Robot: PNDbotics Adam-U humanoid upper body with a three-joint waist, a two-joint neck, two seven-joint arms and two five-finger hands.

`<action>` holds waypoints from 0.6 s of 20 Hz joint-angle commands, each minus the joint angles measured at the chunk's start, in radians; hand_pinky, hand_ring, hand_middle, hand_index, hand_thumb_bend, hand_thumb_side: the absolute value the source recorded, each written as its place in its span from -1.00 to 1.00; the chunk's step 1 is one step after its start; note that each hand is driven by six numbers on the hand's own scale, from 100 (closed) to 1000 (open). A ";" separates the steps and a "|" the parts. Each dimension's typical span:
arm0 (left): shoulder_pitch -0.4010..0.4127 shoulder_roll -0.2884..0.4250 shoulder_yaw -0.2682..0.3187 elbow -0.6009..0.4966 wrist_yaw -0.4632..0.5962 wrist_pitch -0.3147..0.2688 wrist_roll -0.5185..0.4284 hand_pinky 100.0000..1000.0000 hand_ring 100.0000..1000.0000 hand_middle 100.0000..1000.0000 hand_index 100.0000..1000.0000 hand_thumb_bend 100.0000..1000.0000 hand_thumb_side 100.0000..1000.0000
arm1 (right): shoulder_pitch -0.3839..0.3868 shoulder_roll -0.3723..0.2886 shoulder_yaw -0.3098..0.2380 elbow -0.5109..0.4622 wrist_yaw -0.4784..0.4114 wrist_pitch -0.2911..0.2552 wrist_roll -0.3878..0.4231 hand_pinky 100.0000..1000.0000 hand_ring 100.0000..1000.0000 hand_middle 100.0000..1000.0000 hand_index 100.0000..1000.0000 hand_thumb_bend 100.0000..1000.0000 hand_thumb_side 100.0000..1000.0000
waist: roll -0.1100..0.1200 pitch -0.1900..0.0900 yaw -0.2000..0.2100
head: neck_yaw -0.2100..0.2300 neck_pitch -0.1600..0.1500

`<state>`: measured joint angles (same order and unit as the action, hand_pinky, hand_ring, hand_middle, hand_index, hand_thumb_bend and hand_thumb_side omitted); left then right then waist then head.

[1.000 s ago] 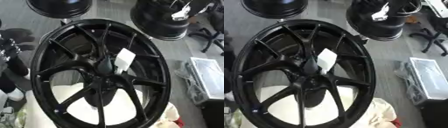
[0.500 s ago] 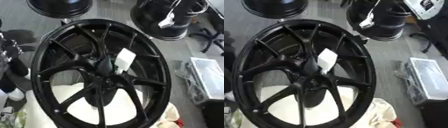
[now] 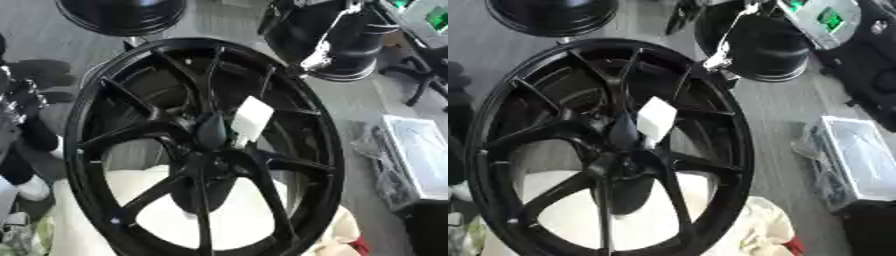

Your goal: Pull the pin out of the wheel hub.

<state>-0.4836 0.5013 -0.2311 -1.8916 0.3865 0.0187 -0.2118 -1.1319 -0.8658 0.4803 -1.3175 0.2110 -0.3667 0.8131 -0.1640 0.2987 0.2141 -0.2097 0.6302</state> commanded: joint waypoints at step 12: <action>-0.001 0.024 -0.002 -0.002 -0.007 0.000 -0.008 0.60 0.66 0.52 0.46 -0.69 0.53 | 0.047 -0.111 0.028 -0.227 -0.040 -0.129 0.094 0.77 0.73 0.59 0.70 -0.12 -0.15 | 0.003 -0.035 -0.009 | 0.025 0.005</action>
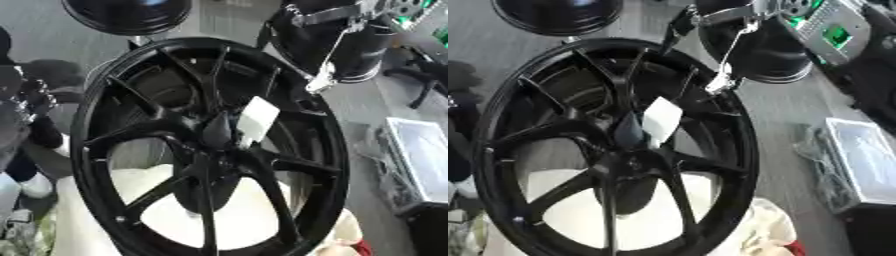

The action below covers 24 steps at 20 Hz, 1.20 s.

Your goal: Pull the pin out of the wheel hub.

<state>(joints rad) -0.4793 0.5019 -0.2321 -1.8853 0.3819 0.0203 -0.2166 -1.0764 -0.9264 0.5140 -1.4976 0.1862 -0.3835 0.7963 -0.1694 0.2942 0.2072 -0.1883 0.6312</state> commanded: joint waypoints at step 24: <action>0.011 0.015 -0.004 0.006 0.007 0.002 -0.004 0.60 0.67 0.53 0.46 -0.70 0.53 | -0.033 0.001 0.047 -0.077 -0.031 -0.044 0.111 0.73 0.59 0.47 0.64 -0.18 -0.30 | 0.016 -0.071 -0.013 | -0.006 0.054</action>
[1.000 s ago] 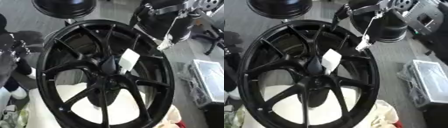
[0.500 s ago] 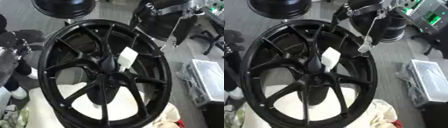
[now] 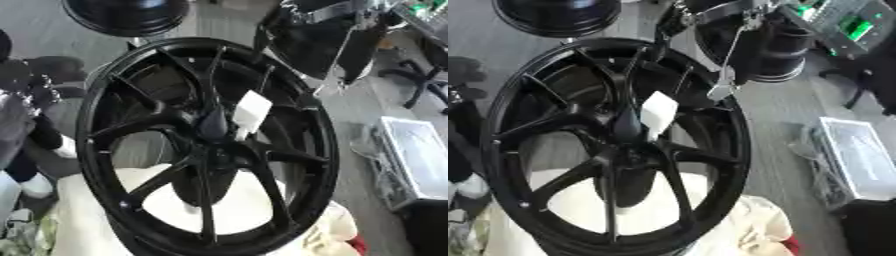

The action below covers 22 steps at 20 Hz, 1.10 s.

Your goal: Pull the pin out of the wheel hub.

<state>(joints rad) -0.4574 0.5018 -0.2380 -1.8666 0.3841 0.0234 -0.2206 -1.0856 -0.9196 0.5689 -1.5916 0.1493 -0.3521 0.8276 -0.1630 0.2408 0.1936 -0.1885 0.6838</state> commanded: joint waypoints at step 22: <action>-0.019 0.011 0.001 -0.018 0.007 -0.001 -0.002 0.60 0.68 0.54 0.46 -0.70 0.53 | -0.022 0.062 0.065 0.104 -0.014 -0.064 0.079 0.71 0.56 0.47 0.63 -0.15 -0.33 | 0.013 -0.011 0.013 | -0.012 0.012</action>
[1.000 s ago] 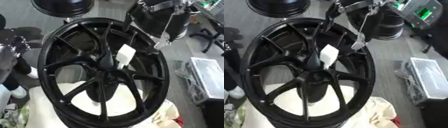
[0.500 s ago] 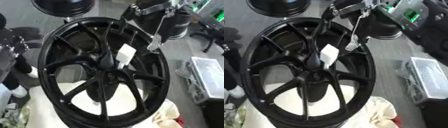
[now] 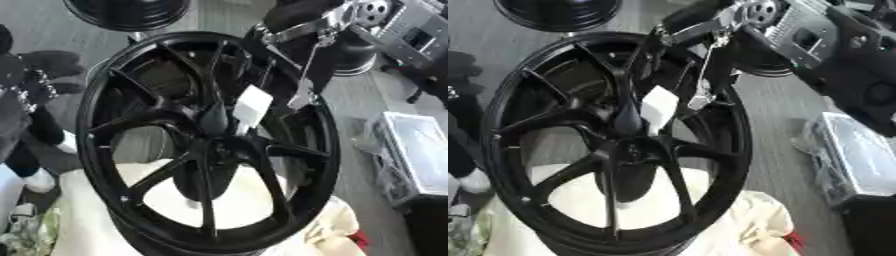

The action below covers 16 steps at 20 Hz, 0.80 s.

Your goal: Pull the pin out of the wheel hub.

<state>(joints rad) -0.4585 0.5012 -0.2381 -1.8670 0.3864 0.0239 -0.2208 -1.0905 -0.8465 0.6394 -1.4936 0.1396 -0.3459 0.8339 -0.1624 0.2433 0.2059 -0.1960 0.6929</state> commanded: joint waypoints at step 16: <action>-0.023 0.010 -0.001 -0.020 0.004 0.001 -0.003 0.60 0.69 0.54 0.47 -0.71 0.53 | -0.002 0.022 0.003 0.054 -0.001 -0.058 0.073 0.69 0.53 0.42 0.58 -0.24 -0.35 | 0.015 -0.007 0.006 | 0.001 -0.002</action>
<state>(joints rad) -0.4651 0.5008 -0.2432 -1.8674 0.3864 0.0249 -0.2219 -1.0804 -0.8053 0.6545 -1.4406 0.1396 -0.3392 0.8407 -0.1578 0.2496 0.2118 -0.1954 0.6929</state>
